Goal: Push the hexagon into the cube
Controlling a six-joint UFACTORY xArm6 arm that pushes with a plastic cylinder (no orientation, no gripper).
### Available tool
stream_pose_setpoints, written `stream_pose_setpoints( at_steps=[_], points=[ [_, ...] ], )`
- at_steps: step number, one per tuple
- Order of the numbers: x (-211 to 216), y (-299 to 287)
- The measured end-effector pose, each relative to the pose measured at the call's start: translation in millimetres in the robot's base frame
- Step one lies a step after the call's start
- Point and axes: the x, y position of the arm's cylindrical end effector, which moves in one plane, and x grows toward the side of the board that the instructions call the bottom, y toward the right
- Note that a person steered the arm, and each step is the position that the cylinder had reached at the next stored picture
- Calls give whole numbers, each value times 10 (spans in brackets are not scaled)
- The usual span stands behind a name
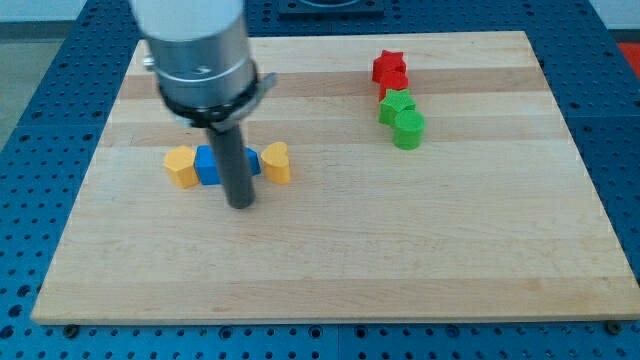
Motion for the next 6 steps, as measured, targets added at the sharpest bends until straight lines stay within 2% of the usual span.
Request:
stream_pose_setpoints(
  at_steps=[2, 3, 4, 6],
  points=[
    [12, -1094],
    [-112, -1346],
    [-284, -1267],
    [-319, -804]
  ],
)
